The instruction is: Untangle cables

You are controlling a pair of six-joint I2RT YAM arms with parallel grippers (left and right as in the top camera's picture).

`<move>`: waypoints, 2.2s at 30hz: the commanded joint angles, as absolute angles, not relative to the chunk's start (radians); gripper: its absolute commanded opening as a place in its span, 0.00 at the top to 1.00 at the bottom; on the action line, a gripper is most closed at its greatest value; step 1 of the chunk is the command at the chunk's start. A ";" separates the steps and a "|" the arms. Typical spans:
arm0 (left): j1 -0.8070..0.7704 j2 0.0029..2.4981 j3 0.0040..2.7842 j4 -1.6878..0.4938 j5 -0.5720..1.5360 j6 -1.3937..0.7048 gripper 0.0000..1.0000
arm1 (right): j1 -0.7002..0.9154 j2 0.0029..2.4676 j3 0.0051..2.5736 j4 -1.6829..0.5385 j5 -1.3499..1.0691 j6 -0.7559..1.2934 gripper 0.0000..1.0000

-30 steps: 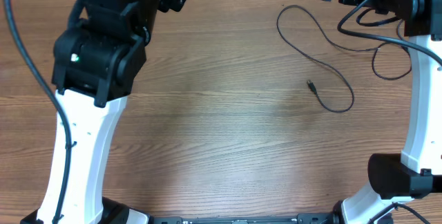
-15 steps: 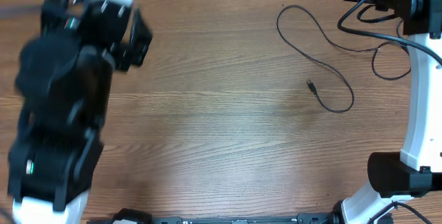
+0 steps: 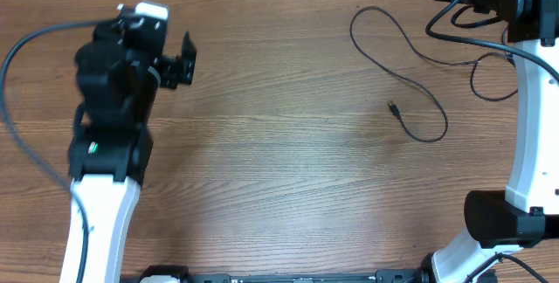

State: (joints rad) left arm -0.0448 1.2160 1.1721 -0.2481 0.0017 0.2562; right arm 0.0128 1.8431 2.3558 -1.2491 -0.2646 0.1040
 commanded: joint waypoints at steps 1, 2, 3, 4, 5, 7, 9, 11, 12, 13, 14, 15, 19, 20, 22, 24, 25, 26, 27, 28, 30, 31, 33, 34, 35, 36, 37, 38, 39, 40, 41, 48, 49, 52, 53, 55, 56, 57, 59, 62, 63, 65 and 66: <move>-0.043 1.284 1.169 -0.201 0.051 0.230 0.00 | 0.012 1.850 2.355 -1.239 -0.174 0.103 0.00; -0.044 1.313 1.169 -0.202 0.060 0.230 0.00 | 0.012 1.850 2.355 -1.236 -0.155 0.103 0.00; -0.046 1.335 1.169 -0.206 0.065 0.230 0.00 | 0.012 1.852 2.355 -1.232 -0.138 0.102 0.00; -0.047 1.355 1.169 -0.210 0.073 0.230 0.00 | 0.012 1.853 2.355 -1.227 -0.123 0.102 0.00; -0.047 1.370 1.169 -0.213 0.082 0.225 0.01 | 0.012 1.854 2.355 -1.220 -0.108 0.099 0.00; -0.047 1.404 1.169 -0.226 0.096 0.193 0.01 | 0.012 1.858 2.355 -1.198 -0.080 0.077 0.00; -0.047 1.426 1.169 -0.238 0.097 0.194 0.00 | 0.011 1.860 2.355 -1.178 -0.079 0.038 0.00; -0.047 1.450 1.169 -0.254 0.097 0.194 0.01 | 0.011 1.860 2.355 -1.155 -0.079 0.013 0.00; -0.047 1.457 1.169 -0.265 0.098 0.194 0.00 | 0.011 1.860 2.355 -1.142 -0.080 0.009 0.00; -0.047 1.467 1.169 -0.283 0.097 0.194 0.00 | 0.011 1.860 2.355 -1.124 -0.080 0.009 0.00; -0.047 1.475 1.169 -0.299 0.097 0.194 0.01 | 0.011 1.860 2.355 -1.109 -0.080 0.009 0.00; -0.047 1.480 1.169 -0.311 0.098 0.194 0.00 | 0.011 1.860 2.355 -1.099 -0.080 0.010 0.00; -0.047 1.497 1.169 -0.371 0.098 0.194 0.01 | 0.011 1.860 2.355 -1.077 -0.081 0.010 0.00; -0.047 1.498 1.169 -0.377 0.098 0.194 0.00 | 0.011 1.860 2.355 -1.077 -0.083 0.010 0.00; -0.047 1.499 1.169 -0.394 0.097 0.194 0.01 | 0.011 1.860 2.355 -1.077 -0.083 0.010 0.00; -0.047 1.499 1.169 -0.397 0.098 0.194 0.00 | 0.011 1.860 2.355 -1.077 -0.083 0.015 0.00; -0.047 1.499 1.169 -0.397 0.097 0.194 0.00 | 0.011 1.860 2.355 -1.077 -0.084 0.020 0.00; -0.047 1.499 1.169 -0.397 0.097 0.194 0.00 | 0.011 1.860 2.355 -1.076 -0.084 0.027 0.00; -0.047 1.499 1.169 -0.397 0.097 0.194 0.00 | 0.011 1.860 2.355 -1.074 -0.084 0.030 0.00; -0.047 1.499 1.169 -0.397 0.097 0.194 0.00 | 0.011 1.860 2.355 -1.072 -0.084 0.030 0.00; -0.047 1.499 1.169 -0.397 0.097 0.194 0.00 | 0.011 1.860 2.355 -1.054 -0.105 0.029 0.00; -0.047 1.499 1.169 -0.397 0.097 0.194 0.01 | 0.011 1.860 2.355 -1.044 -0.118 0.030 0.00; -0.047 1.499 1.169 -0.397 0.097 0.194 0.00 | 0.011 1.860 2.355 -1.022 -0.150 0.029 0.00; -0.047 1.499 1.169 -0.396 0.097 0.194 0.00 | 0.011 1.860 2.355 -1.012 -0.170 0.030 0.00; -0.047 1.498 1.165 -0.395 0.098 0.194 0.01 | 0.011 1.860 2.355 -1.004 -0.189 0.029 0.00; -0.046 1.495 1.164 -0.401 0.094 0.195 0.00 | 0.011 1.860 2.355 -0.995 -0.210 0.030 0.00; -0.048 1.489 1.163 -0.407 0.086 0.194 0.00 | 0.011 1.860 2.355 -0.986 -0.232 0.030 0.00; -0.050 1.476 1.157 -0.408 0.086 0.194 0.00 | 0.011 1.860 2.355 -0.976 -0.251 0.030 0.00; -0.054 1.461 1.147 -0.408 0.086 0.194 0.00 | 0.011 1.860 2.355 -0.965 -0.269 0.030 0.00; -0.055 1.440 1.131 -0.408 0.086 0.194 0.00 | 0.012 1.860 2.355 -0.954 -0.283 0.030 0.00; -0.057 1.414 1.110 -0.407 0.086 0.194 0.00 | 0.012 1.860 2.355 -0.944 -0.294 0.030 0.00; -0.056 1.127 0.805 -0.409 0.086 0.194 0.00 | 0.012 1.860 2.355 -0.897 -0.302 0.037 0.00; -0.056 1.069 0.746 -0.412 0.086 0.194 0.00 | 0.012 1.860 2.355 -0.891 -0.302 0.037 0.00; -0.045 0.927 0.632 -0.459 0.086 0.194 0.00 | 0.013 1.860 2.355 -0.878 -0.309 0.054 0.00; -0.035 0.871 0.598 -0.492 0.086 0.194 0.00 | 0.013 1.860 2.355 -0.873 -0.322 0.060 0.00; -0.005 0.768 0.549 -0.560 0.086 0.194 0.01 | 0.013 1.860 2.355 -0.867 -0.356 0.060 0.00; 0.012 0.720 0.529 -0.592 0.086 0.194 0.00 | 0.013 1.860 2.355 -0.865 -0.370 0.060 0.00; 0.032 0.669 0.508 -0.627 0.086 0.194 0.01 | 0.013 1.860 2.355 -0.863 -0.382 0.060 0.00; 0.070 0.572 0.473 -0.696 0.086 0.194 0.00 | 0.013 1.860 2.355 -0.864 -0.397 0.060 0.00; 0.086 0.469 0.457 -0.812 0.086 0.194 0.00 | 0.015 1.860 2.355 -0.863 -0.400 0.083 0.00; 0.086 0.435 0.457 -0.859 0.086 0.194 0.00 | 0.018 1.860 2.355 -0.864 -0.403 0.082 0.00; 0.085 0.393 0.457 -0.919 0.086 0.194 0.00 | 0.023 1.860 2.355 -0.863 -0.403 0.082 0.00; 0.085 0.376 0.457 -0.945 0.086 0.194 0.00 | 0.028 1.860 2.355 -0.863 -0.403 0.082 0.00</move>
State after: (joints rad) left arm 0.0807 0.4267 0.4652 -0.9092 0.0788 0.2081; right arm 0.0151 1.8565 2.3558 -0.8715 -0.3859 0.0673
